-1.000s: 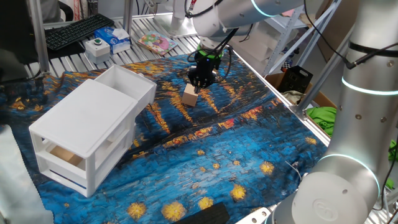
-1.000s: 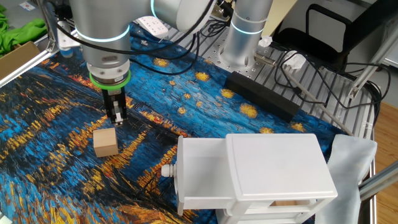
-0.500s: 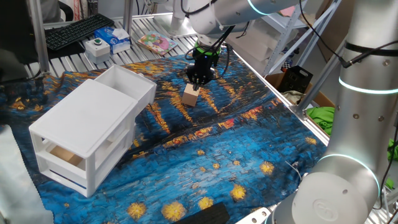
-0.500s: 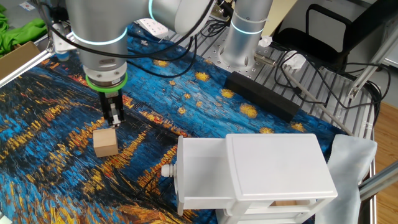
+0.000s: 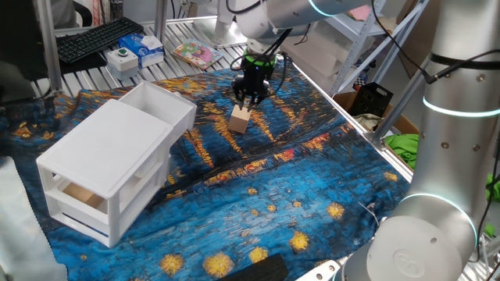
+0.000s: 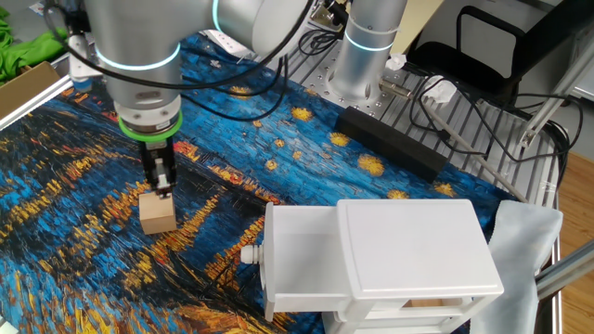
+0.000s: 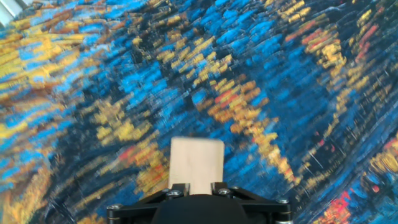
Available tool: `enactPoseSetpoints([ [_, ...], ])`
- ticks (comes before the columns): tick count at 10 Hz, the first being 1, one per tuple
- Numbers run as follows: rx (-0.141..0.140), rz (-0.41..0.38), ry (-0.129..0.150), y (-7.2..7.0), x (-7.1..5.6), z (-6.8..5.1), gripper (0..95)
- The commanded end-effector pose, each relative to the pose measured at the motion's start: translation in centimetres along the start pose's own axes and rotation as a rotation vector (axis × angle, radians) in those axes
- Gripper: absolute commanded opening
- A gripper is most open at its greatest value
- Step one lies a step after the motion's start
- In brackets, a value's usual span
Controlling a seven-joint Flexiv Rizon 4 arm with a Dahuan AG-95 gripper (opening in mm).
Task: Put things in the drawer
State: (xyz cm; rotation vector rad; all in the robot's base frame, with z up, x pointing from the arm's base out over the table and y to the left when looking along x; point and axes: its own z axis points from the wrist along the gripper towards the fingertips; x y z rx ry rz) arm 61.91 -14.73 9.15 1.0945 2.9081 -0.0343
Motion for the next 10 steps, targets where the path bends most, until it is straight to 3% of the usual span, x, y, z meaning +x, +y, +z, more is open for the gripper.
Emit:
enactPoseSetpoints([
  [1, 0.004, 0.006, 0.0, 0.2, -0.5, 0.0, 38.0],
  [3, 0.009, 0.026, -0.005, 0.4, -1.2, 0.1, 38.0],
  [4, 0.01, 0.038, -0.006, 0.6, -1.5, 0.4, 57.0],
  [7, 0.012, 0.069, -0.013, 0.8, -2.1, 1.1, 57.0],
  [8, 0.011, 0.073, -0.012, 0.9, -2.3, 1.2, 76.0],
  [10, 0.012, 0.079, -0.013, 1.0, -2.5, 1.5, 76.0],
])
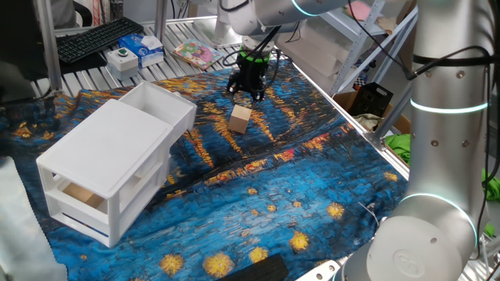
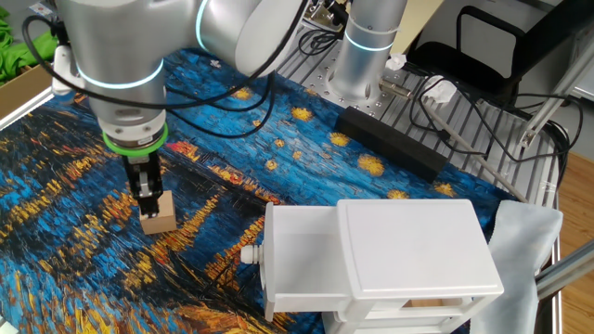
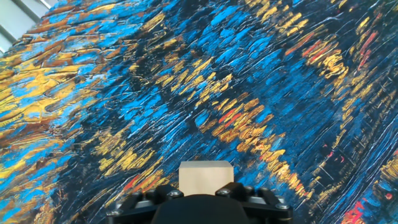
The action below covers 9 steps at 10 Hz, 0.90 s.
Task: Put things in the drawer
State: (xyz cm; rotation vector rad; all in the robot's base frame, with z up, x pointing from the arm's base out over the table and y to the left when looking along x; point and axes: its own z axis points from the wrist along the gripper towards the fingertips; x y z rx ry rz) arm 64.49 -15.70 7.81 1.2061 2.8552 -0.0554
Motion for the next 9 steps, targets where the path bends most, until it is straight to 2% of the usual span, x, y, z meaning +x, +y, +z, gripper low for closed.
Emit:
enactPoseSetpoints([
  [1, 0.0, 0.002, -0.002, 0.0, -0.1, 0.1, 76.0],
  [7, -0.002, 0.014, 0.0, 0.1, -0.3, 0.9, 76.0],
  [8, -0.002, 0.025, 0.0, 0.1, -0.3, 1.1, 95.0],
  [9, -0.003, 0.028, -0.001, 0.1, -0.3, 1.3, 95.0],
])
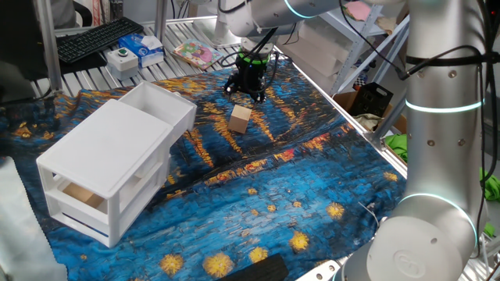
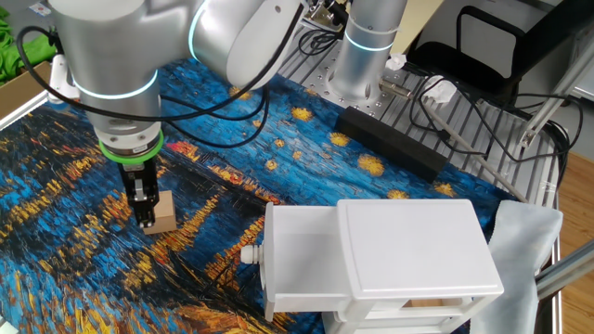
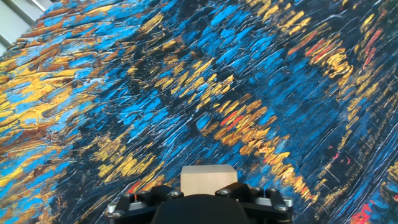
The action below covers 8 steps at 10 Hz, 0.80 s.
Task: Put things in the drawer
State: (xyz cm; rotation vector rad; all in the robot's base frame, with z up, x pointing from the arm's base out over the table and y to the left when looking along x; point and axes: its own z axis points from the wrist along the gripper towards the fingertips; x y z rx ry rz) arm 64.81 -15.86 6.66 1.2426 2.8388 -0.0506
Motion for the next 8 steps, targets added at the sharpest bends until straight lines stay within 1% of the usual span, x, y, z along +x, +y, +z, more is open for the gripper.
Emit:
enactPoseSetpoints([
  [1, 0.0, 0.003, -0.003, -0.05, 0.04, 0.32, 95.0],
  [4, -0.001, 0.004, 0.001, -0.07, 0.07, 0.58, 95.0],
  [8, -0.005, 0.008, 0.004, -0.19, 0.15, 1.27, 95.0],
])
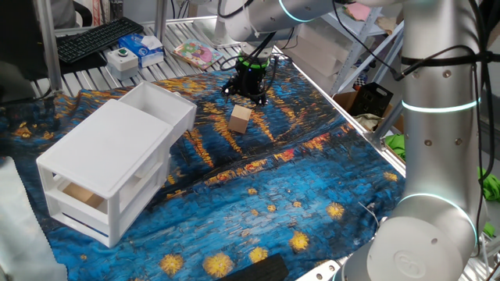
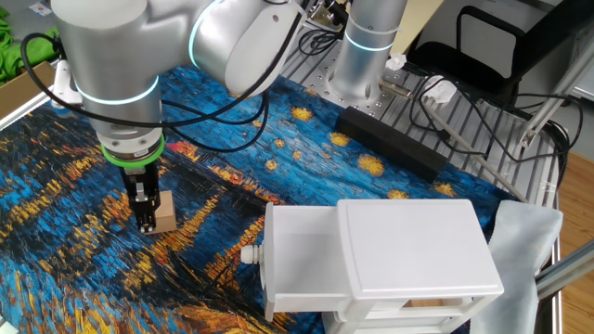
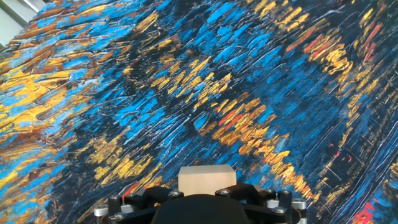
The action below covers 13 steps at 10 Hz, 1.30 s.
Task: Put things in the drawer
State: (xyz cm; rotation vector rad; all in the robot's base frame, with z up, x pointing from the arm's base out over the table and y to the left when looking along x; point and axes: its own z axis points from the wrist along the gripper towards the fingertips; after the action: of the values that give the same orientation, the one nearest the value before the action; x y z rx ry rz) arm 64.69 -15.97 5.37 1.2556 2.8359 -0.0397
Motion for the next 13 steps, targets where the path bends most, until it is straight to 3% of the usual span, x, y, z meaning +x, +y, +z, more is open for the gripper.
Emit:
enactPoseSetpoints([
  [1, -0.002, 0.003, -0.001, -0.1, 0.1, 0.3, 95.0],
  [8, -0.02, -0.003, 0.004, -0.8, 0.2, 1.7, 95.0],
  [9, -0.02, -0.008, 0.004, -0.9, 0.2, 1.9, 76.0],
  [11, -0.022, -0.022, 0.002, -0.9, 0.2, 2.2, 76.0],
  [13, -0.026, -0.038, 0.002, -1.0, 0.3, 2.3, 38.0],
])
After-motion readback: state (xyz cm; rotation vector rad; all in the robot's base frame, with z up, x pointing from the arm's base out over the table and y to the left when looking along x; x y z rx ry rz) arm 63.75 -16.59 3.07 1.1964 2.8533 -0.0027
